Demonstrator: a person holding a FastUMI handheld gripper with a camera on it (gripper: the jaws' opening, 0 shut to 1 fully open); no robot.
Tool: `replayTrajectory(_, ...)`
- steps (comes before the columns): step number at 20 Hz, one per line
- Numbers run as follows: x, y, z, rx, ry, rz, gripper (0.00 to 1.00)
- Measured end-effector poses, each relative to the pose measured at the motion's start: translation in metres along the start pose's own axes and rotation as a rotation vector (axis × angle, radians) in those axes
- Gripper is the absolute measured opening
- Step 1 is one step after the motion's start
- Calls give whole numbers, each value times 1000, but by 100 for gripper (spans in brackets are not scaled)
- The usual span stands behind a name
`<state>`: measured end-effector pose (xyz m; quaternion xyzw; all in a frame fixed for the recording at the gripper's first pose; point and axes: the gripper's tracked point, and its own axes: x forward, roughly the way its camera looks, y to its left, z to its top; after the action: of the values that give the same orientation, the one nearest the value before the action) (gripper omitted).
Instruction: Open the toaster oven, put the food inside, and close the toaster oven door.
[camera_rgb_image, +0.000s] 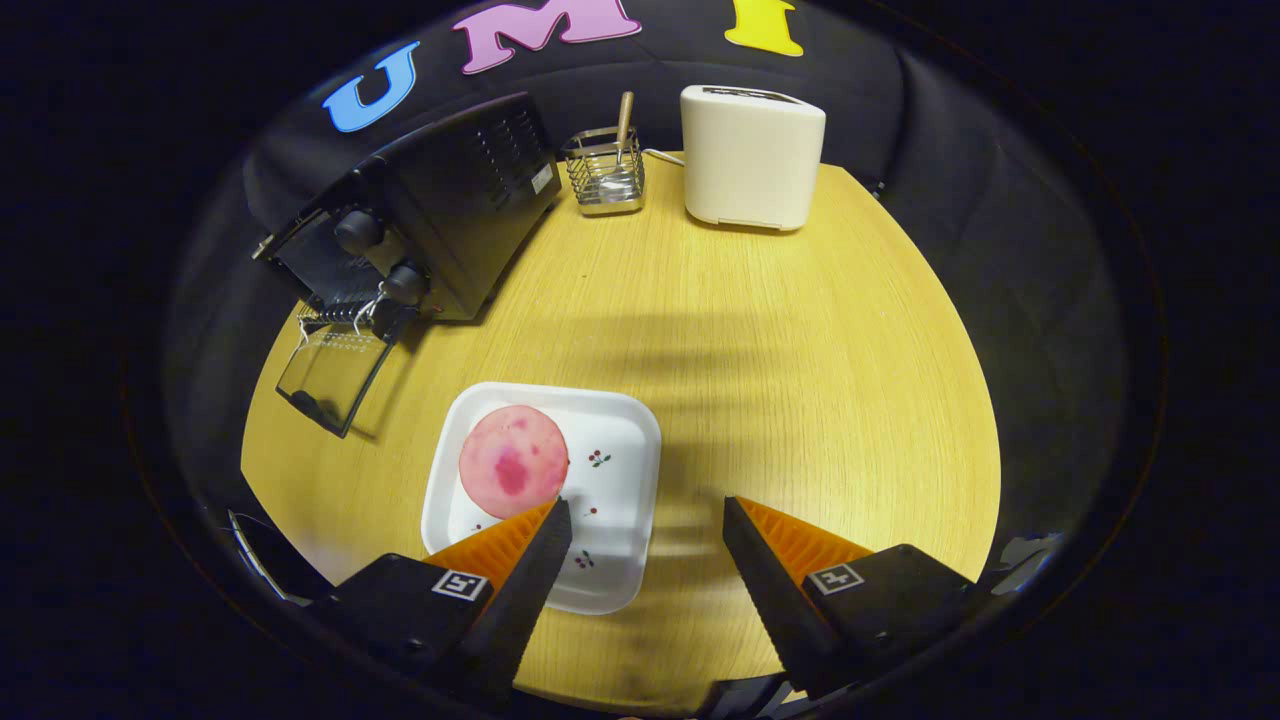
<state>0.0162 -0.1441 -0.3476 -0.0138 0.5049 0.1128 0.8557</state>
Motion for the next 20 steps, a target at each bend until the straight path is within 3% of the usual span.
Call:
replayTrajectory(5, 8, -5, -18, 29, 64, 12, 96)
replayTrajectory(7, 12, -6, -18, 24, 62, 1, 84)
replayTrajectory(9, 10, -6, -18, 29, 73, -3, 65)
replayTrajectory(11, 16, -12, -17, 32, 80, -24, 64)
replayTrajectory(13, 15, -15, -15, 43, 86, -41, 50)
replayTrajectory(14, 14, -14, -16, 57, 91, -25, 37)
replayTrajectory(16, 16, -10, -17, 87, 105, 14, 21)
replayTrajectory(20, 17, -8, -16, 129, 113, 112, 9)
